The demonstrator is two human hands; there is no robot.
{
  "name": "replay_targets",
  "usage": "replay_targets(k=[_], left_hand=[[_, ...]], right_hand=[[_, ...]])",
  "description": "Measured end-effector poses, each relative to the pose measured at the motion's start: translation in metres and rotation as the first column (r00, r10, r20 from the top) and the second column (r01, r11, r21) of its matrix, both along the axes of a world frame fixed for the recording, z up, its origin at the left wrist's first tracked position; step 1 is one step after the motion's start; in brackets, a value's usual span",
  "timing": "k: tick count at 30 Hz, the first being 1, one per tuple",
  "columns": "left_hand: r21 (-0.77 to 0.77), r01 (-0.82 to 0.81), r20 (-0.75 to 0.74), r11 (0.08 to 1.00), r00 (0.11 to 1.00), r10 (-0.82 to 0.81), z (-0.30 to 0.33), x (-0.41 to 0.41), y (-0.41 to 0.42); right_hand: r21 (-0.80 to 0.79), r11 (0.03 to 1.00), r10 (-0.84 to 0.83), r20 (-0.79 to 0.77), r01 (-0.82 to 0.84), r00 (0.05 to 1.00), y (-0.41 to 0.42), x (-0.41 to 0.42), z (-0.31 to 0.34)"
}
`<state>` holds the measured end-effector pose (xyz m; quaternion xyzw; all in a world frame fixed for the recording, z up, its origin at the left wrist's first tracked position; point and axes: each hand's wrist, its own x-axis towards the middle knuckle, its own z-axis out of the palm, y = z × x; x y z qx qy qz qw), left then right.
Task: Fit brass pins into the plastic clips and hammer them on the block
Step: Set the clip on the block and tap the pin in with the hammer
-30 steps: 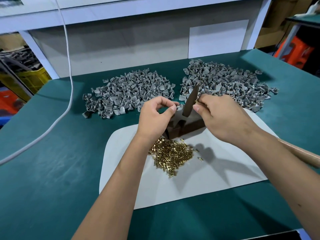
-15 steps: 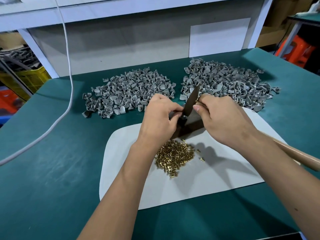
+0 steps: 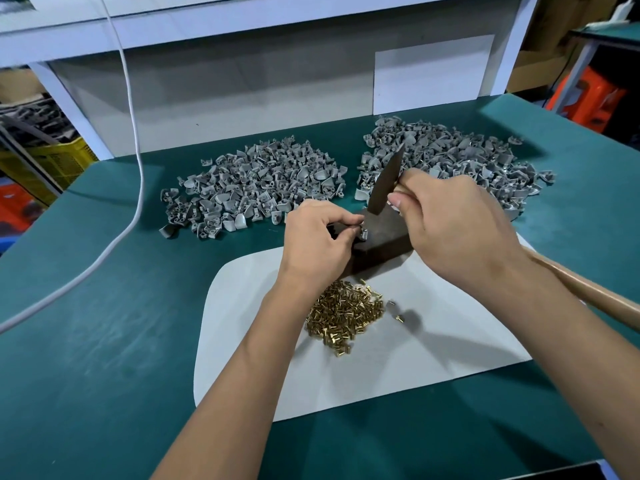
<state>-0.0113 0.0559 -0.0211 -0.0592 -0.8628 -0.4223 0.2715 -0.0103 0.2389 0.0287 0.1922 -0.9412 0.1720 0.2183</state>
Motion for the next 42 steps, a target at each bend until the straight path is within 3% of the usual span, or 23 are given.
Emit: replay_targets(k=[3,6,9,14,17,21,24,29,33,37,42], left_hand=[[0.041,-0.008,0.045,0.999,0.999,0.006,0.0,-0.001,0.0],[0.062,-0.001,0.083,0.998,0.997,-0.004,0.001,0.001,-0.001],[0.078,-0.004,0.084,0.997,0.996,-0.002,0.001,0.0,-0.002],[0.1,0.0,0.124,0.995,0.992,-0.012,0.002,0.0,-0.002],[0.126,-0.002,0.157,0.992,0.987,-0.018,0.001,-0.001,-0.004],[0.171,-0.016,0.196,0.985,0.98,-0.018,0.003,0.0,-0.003],[0.202,-0.003,0.22,0.979,0.974,-0.043,0.004,0.001,-0.005],[0.205,-0.01,0.239,0.979,0.97,-0.04,0.007,0.003,-0.005],[0.19,-0.003,0.223,0.982,0.974,-0.04,0.007,0.003,-0.007],[0.163,-0.016,0.23,0.987,0.973,-0.022,0.009,0.003,-0.006],[0.174,-0.01,0.23,0.985,0.973,-0.031,0.008,0.003,-0.009]], right_hand=[[0.138,0.99,0.011,0.074,-0.021,0.997,-0.008,0.001,-0.002],[0.179,0.984,0.001,0.095,-0.018,0.995,-0.006,-0.003,0.004],[0.117,0.993,0.007,0.032,-0.011,0.999,-0.005,-0.002,0.004],[0.194,0.981,0.0,0.099,-0.019,0.995,-0.008,-0.002,0.003],[0.122,0.992,0.005,0.042,-0.011,0.999,-0.006,-0.004,0.005],[0.144,0.989,0.011,0.144,-0.032,0.989,-0.009,-0.003,0.003],[0.149,0.989,0.014,0.056,-0.022,0.998,-0.006,-0.005,0.008],[0.182,0.983,0.003,0.137,-0.028,0.991,-0.01,-0.006,0.004],[0.139,0.99,0.003,0.064,-0.011,0.998,-0.008,-0.006,0.007],[0.203,0.978,0.004,0.158,-0.037,0.987,-0.011,-0.005,0.006],[0.131,0.991,0.024,0.087,-0.035,0.996,-0.012,-0.003,0.005]])
